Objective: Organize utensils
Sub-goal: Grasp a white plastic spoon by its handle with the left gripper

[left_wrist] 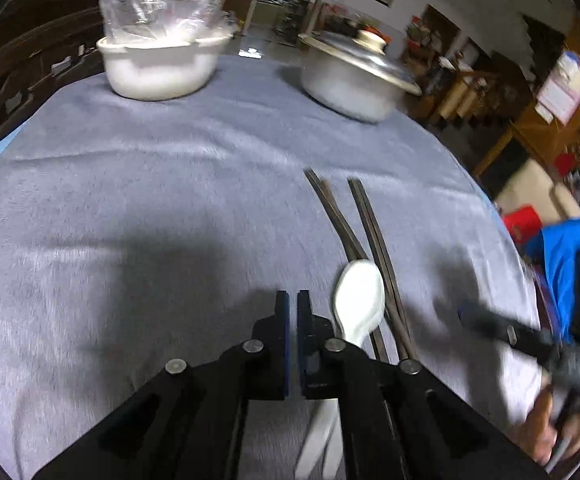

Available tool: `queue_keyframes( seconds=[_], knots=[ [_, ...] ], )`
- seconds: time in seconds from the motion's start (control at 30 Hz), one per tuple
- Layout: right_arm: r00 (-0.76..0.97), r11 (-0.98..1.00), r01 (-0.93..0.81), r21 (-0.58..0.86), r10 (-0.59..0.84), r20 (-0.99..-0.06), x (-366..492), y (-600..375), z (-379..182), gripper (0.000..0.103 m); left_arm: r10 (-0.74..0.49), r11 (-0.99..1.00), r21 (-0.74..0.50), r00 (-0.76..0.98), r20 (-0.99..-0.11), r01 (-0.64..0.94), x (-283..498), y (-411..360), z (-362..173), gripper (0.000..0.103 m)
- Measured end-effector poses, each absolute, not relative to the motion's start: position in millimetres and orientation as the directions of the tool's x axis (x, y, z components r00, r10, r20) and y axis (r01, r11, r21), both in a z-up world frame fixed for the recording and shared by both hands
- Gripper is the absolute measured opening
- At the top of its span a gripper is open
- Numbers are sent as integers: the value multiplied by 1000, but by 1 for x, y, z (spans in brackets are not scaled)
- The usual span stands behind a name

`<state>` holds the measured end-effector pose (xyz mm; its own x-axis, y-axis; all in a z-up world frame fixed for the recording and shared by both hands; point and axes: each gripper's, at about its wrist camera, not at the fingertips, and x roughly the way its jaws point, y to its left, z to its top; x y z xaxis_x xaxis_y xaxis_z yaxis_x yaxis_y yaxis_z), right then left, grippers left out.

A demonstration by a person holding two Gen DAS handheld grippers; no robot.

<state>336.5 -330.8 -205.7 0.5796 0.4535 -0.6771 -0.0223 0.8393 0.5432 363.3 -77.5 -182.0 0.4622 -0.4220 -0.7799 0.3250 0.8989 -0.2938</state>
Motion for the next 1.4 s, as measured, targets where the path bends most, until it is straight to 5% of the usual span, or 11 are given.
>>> queue_keyframes(
  seconds=[0.07, 0.17, 0.23, 0.37, 0.73, 0.8, 0.87, 0.93, 1.1, 1.23, 1.4],
  knots=[
    [583, 834, -25, 552, 461, -669, 336, -330, -206, 43, -420, 895, -278, 448, -790, 348, 350, -81, -186, 36],
    [577, 834, -15, 551, 458, -677, 331, -331, -212, 43, -398, 894, -221, 463, -792, 390, 337, -88, -191, 38],
    [571, 838, -11, 545, 452, -685, 327, -332, -215, 43, -402, 890, -213, 474, -783, 403, 334, -91, -192, 38],
    [571, 840, 3, 543, 444, -690, 320, -336, -216, 43, -376, 904, -206, 471, -798, 374, 344, -89, -192, 9],
    [574, 840, -23, 542, 455, -680, 325, -334, -210, 43, -350, 929, -231, 488, -799, 289, 357, -68, -187, 10],
    [568, 845, -38, 534, 458, -684, 330, -330, -206, 42, -343, 931, -218, 499, -796, 291, 362, -68, -180, 15],
    [559, 844, -51, 534, 467, -685, 336, -328, -203, 39, -328, 934, -196, 505, -799, 297, 372, -74, -175, 42],
    [561, 850, -47, 525, 457, -690, 342, -328, -201, 39, -300, 941, -165, 500, -813, 297, 384, -80, -177, 51],
    [564, 857, -38, 514, 443, -697, 367, -332, -194, 39, -253, 950, -125, 474, -843, 286, 402, -90, -190, 51],
    [562, 869, -6, 494, 411, -717, 397, -336, -192, 31, -237, 954, -98, 510, -827, 284, 401, -89, -194, 30],
    [534, 887, 12, 461, 384, -753, 436, -328, -199, 31, -251, 947, -85, 547, -799, 311, 394, -87, -195, 30]
  ],
)
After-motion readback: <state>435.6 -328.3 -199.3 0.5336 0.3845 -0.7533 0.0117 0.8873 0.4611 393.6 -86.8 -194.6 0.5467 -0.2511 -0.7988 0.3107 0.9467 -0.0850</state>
